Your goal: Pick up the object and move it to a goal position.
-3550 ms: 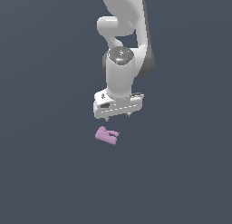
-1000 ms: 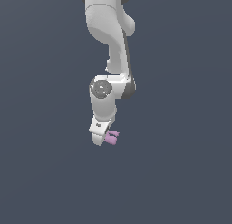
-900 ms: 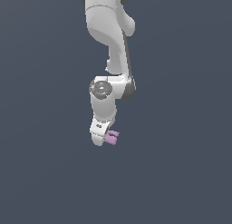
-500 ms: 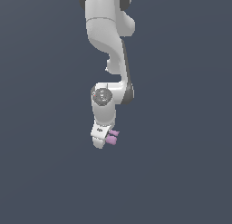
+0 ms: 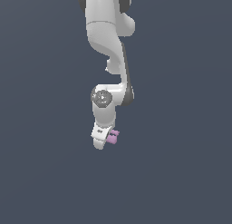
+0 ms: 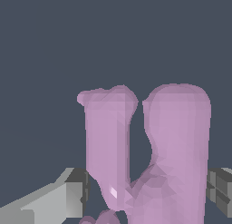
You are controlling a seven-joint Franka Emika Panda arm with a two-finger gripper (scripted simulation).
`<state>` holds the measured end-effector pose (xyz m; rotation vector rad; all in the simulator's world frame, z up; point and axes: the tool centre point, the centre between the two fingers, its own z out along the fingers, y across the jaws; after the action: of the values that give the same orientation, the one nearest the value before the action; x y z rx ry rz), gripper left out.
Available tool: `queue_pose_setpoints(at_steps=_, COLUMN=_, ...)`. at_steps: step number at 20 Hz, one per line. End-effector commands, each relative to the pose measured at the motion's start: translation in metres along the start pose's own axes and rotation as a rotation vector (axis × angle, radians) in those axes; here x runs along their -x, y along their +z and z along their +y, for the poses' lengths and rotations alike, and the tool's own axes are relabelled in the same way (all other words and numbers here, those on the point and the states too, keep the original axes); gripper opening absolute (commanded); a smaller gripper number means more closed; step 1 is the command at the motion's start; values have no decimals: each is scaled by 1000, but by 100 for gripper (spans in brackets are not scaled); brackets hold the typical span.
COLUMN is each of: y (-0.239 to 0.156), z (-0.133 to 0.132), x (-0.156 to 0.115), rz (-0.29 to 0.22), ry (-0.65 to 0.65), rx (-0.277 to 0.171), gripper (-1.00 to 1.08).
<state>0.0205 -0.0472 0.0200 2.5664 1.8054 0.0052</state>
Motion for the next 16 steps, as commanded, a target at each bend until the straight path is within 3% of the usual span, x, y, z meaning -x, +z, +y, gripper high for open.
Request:
queue_pose_setpoints(at_steps=1, y=3, z=-2, x=0, rz=-1, ry=-1, rx=-5, gripper=-100)
queue_pose_setpoints(at_steps=8, y=-1, z=0, x=-4, rz=0, ry=0, rx=-1, gripper=-100)
queue_pose_setpoints(at_steps=16, y=-18, z=6, x=-48, rz=0, ry=0, rx=-3, gripper=-100)
